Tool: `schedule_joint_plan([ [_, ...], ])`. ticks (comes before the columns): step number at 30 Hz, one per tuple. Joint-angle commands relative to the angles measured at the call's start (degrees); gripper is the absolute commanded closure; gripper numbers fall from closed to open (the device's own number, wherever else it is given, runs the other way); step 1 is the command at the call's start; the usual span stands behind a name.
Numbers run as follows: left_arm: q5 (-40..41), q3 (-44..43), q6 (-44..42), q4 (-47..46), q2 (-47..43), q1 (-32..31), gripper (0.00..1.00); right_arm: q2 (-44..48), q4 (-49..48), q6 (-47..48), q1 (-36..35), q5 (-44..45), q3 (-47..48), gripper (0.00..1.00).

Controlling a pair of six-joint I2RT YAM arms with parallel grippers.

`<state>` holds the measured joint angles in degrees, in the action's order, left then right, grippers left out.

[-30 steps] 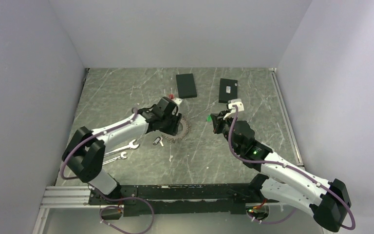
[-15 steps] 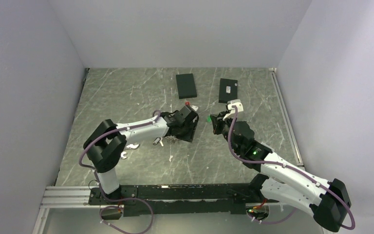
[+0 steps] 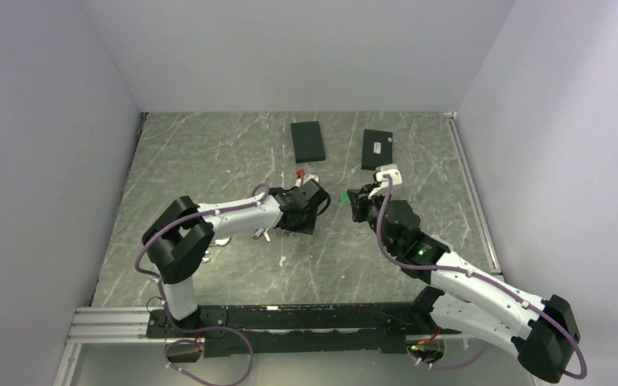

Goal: Put the keys on the keyring

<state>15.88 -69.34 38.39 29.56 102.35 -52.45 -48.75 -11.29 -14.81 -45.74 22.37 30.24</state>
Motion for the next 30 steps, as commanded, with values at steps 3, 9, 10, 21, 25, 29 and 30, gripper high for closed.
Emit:
schedule_joint_plan([
  [3, 7.6, -0.5, 3.0, 1.5, 0.7, -0.5, 0.56, 0.9, -2.9, -0.2, -0.1, -0.3, 0.0, 1.00],
  [9, 7.8, -1.8, 2.2, 1.6, 2.0, -0.8, 0.60, 1.0, -2.8, -0.2, -0.1, -0.3, 0.0, 1.00],
  [10, 8.5, -1.9, 2.2, 2.3, 1.9, -0.9, 0.60, 1.0, -2.8, -0.2, -0.1, -0.3, 0.0, 1.00],
  [21, 13.0, -1.7, 4.7, 9.0, -0.9, -1.0, 0.66, 1.0, -3.2, -0.2, -0.2, -0.5, -0.3, 1.00],
  [25, 12.9, -1.6, 5.3, 9.1, -0.6, -1.0, 0.68, 1.0, -3.0, -0.2, -0.3, -0.7, -0.1, 1.00],
  [29, 12.2, -1.6, 4.8, 8.2, -1.7, -1.0, 0.68, 0.9, -3.0, -0.3, -0.3, -0.9, 0.0, 1.00],
  [30, 11.8, -1.5, 4.1, 7.7, -2.1, -1.0, 0.68, 0.9, -3.0, -0.3, -0.2, -1.0, -0.1, 1.00],
])
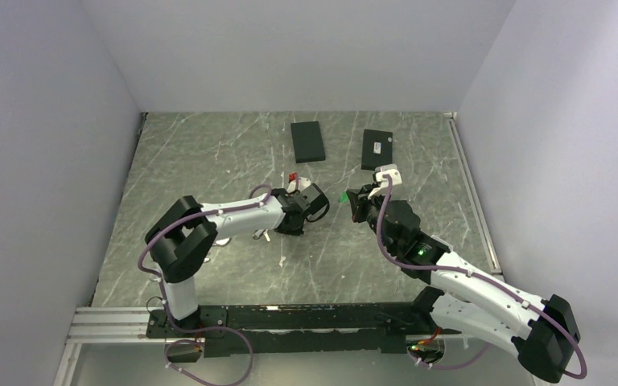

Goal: Put the keys on the keyring

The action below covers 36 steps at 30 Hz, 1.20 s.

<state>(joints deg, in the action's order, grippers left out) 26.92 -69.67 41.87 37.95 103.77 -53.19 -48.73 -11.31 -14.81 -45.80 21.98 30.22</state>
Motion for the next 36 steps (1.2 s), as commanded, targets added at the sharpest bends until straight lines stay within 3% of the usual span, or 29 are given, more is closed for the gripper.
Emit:
schedule_joint_plan([
  [1, 0.0, -1.0, -0.3, -1.6, -4.0, -0.4, 0.69, 0.9, -3.1, -0.3, -0.2, -0.6, -0.1, 1.00],
  [8, -4.8, -0.6, -11.8, -7.2, -5.3, -1.4, 0.68, 0.8, -3.2, -0.3, -0.4, -0.6, -0.1, 1.00],
  [16, -7.0, -1.9, -16.2, -7.6, -2.9, -0.2, 0.68, 0.7, -3.1, -0.2, -0.5, -0.5, 0.1, 1.00],
  [31, -9.6, -5.0, -15.9, -17.9, 3.5, 3.0, 0.70, 0.8, -3.1, -0.1, -0.5, -0.4, 0.0, 1.00],
  [36, -10.3, -6.0, -16.0, -16.5, 4.7, 3.6, 0.73, 0.9, -3.1, 0.0, -0.6, 0.0, -0.2, 1.00],
])
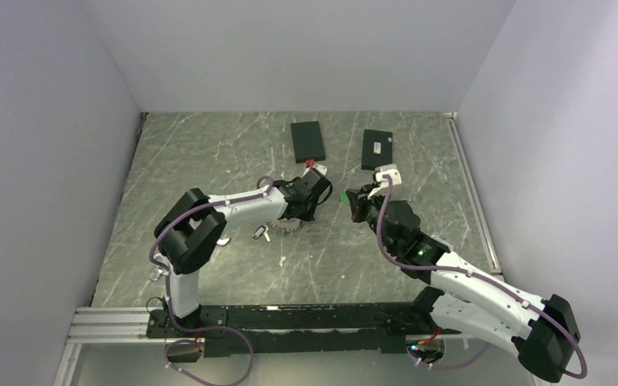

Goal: Put the keys on the keyring

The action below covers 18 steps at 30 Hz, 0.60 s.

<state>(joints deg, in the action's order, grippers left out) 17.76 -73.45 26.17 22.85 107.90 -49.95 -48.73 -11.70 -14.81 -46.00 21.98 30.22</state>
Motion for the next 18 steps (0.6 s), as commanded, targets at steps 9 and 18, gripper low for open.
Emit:
schedule_joint_plan([
  [9, -8.6, 2.5, -2.9, -6.2, -0.2, 0.3, 0.73, 0.8, -3.0, 0.1, -0.5, 0.2, -0.4, 1.00],
  [18, -5.3, 3.0, -3.3, -6.1, 0.2, 0.2, 0.94, 0.8, -3.0, 0.1, -0.4, 0.2, -0.3, 1.00],
])
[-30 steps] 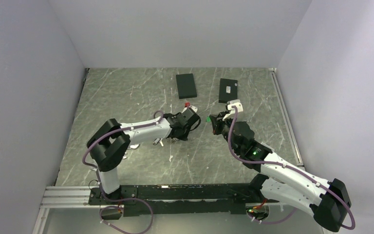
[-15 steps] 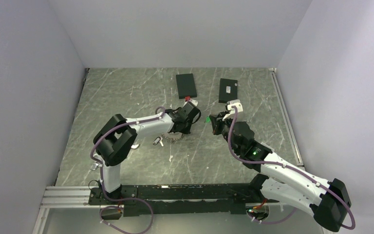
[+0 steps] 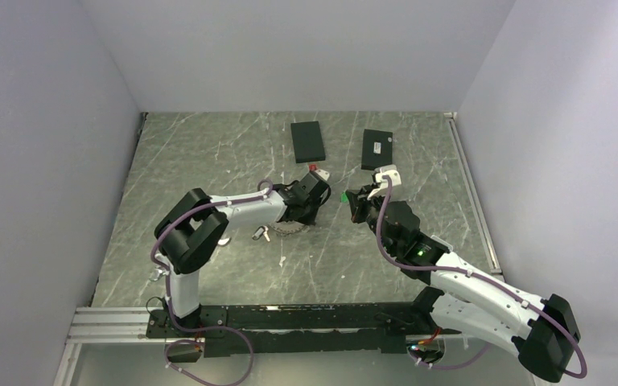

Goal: Put the keys on the keyring

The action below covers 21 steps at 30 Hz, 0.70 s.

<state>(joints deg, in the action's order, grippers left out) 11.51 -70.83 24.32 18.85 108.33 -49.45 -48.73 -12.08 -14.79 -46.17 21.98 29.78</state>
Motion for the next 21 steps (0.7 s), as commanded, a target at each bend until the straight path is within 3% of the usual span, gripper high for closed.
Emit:
schedule_joint_plan([
  [1, 1.2, 0.7, -1.7, -2.3, -0.6, -0.2, 1.00, 0.8, -2.5, 0.1, -0.3, 0.2, 0.1, 1.00],
  [7, 2.5, 2.8, -4.3, 2.7, -6.9, -0.7, 1.00, 0.9, -2.6, 0.2, -0.4, 0.4, 0.1, 1.00],
  [12, -4.8, 8.6, -9.0, 3.0, -20.8, -0.6, 0.99, 0.8, -3.1, 0.1, -0.3, 0.2, -0.2, 1.00],
  [16, -10.7, 11.0, -12.8, 6.6, -26.6, -0.6, 0.68, 0.7, -2.9, 0.1, -0.3, 0.4, 0.0, 1.00],
  [21, -14.4, 13.9, -9.9, 11.0, -29.6, -0.8, 0.56, 0.7, -3.0, 0.0, -0.3, 0.0, 0.1, 1.00],
])
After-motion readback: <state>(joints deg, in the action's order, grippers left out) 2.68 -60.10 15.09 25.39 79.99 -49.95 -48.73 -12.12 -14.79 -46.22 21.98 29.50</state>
